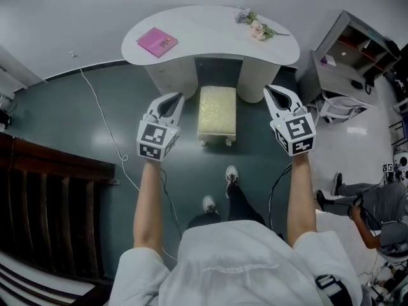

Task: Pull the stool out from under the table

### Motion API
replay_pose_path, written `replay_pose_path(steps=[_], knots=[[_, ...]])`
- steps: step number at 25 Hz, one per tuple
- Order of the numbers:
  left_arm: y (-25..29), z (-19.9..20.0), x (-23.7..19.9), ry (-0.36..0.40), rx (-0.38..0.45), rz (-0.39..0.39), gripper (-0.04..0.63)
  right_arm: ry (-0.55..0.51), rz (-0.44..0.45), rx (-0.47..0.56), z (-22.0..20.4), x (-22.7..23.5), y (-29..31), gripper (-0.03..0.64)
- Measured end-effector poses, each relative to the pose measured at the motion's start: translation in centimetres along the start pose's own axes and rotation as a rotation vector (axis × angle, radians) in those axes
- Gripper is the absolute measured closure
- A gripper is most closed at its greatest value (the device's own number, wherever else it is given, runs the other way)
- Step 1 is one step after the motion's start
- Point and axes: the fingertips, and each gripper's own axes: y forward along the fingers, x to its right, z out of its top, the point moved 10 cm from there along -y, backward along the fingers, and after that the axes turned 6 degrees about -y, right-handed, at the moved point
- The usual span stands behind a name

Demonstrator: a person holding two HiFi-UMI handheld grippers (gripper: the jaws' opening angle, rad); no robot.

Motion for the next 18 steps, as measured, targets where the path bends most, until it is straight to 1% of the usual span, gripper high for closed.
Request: replay_pose_path(steps=[6, 11, 14, 18], knots=[[-3.9, 3.3, 2.7, 0.022, 0.078, -0.009, 0.572, -0.032, 0.021, 0.059, 4.1, -2.5, -4.2, 0.601], [-6.4, 5.2, 4.9, 0.063, 0.108, -0.038, 0.572, -0.075, 0.018, 0.091, 7.0, -4.4, -6.5, 0.601], [-7.8, 6.1, 6.2, 0.075, 0.139, -0.035, 0.572, -0.085, 0.008, 0.102, 7.8, -5.4, -7.7, 0.601], [-9.2, 6.5, 7.7, 0.108, 0.168, -0.050, 0.572, -0.083, 0.000, 0.104, 7.8, -6.8, -8.9, 0.601]])
